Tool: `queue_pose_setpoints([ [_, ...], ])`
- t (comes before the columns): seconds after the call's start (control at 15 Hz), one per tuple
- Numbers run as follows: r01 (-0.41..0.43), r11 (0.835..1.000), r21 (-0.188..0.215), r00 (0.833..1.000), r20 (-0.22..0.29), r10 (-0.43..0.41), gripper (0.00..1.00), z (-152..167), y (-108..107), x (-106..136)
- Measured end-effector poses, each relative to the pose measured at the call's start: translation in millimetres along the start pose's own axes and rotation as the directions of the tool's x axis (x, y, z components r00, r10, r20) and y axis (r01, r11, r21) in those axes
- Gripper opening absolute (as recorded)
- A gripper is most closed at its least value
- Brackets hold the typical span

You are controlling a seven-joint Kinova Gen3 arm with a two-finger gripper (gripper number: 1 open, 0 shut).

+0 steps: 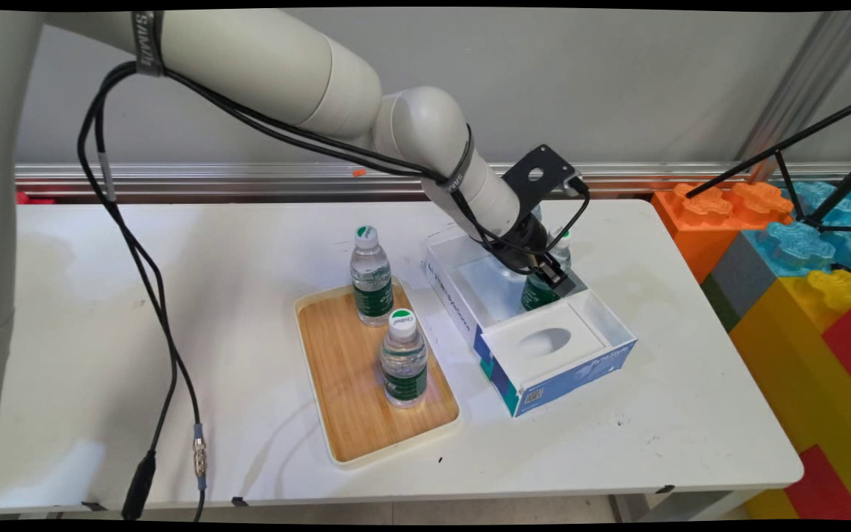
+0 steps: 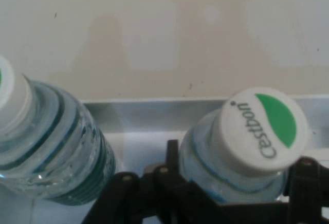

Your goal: Place the picked object on the tray

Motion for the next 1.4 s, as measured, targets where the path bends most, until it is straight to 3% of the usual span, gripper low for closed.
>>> queue_pose_setpoints([
  [0.47, 0.004, 1.0, 0.003, 1.0, -0.014, -0.004, 0.0, -9.4, 0.0, 4.0],
  [0.87, 0.022, 1.0, 0.008, 0.999, -0.036, -0.022, 0.0, -50.0, -4.3, 27.0],
  [1.13, 0.043, 0.999, 0.008, 0.998, -0.046, -0.043, 0.0, -111.0, -11.7, 49.3],
  [1.4, 0.039, 0.999, -0.008, 0.998, -0.049, -0.04, 0.0, -167.6, -16.5, 55.9],
])
